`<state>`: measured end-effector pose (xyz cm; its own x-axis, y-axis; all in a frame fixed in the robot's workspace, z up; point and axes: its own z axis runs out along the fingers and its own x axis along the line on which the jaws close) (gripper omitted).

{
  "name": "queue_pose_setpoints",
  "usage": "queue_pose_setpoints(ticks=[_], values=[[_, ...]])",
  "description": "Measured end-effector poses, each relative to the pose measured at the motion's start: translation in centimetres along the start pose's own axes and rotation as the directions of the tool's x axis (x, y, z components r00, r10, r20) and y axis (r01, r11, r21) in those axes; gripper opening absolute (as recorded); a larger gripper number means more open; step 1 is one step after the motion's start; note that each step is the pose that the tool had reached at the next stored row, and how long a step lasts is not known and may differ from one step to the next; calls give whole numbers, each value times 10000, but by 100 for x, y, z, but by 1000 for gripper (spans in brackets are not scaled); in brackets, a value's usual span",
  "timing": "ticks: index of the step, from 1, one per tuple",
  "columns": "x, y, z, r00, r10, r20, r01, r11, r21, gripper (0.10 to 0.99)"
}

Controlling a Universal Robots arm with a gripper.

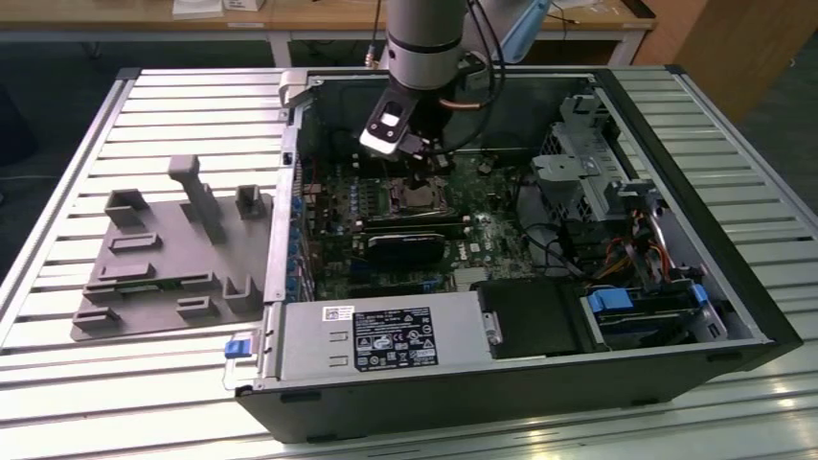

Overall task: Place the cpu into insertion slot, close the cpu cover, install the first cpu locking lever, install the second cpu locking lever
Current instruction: 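Close the cpu cover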

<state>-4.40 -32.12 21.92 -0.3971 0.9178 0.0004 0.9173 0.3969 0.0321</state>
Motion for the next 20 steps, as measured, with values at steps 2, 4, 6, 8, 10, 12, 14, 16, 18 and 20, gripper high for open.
queue_pose_setpoints(ticks=[2,4,6,8,10,12,14,16,18,20], values=[[0,0,2,9994,-359,-11,359,9994,-1,102],[0,0,4,9974,-723,-23,723,9974,-1,102],[0,0,7,9941,-1081,-35,1081,9941,-3,102],[0,0,9,9895,-1448,-46,1448,9895,-3,102],[0,0,12,9836,-1803,-58,1803,9836,-5,102],[0,0,14,9763,-2161,-69,2161,9764,-7,102],[0,-1,16,9679,-2511,-81,2511,9680,-9,102],[0,-1,18,9580,-2868,-92,2868,9580,-13,102],[0,0,19,9469,-3215,-103,3215,9469,-16,102],[0,0,20,9349,-3548,-114,3548,9350,-21,102]])
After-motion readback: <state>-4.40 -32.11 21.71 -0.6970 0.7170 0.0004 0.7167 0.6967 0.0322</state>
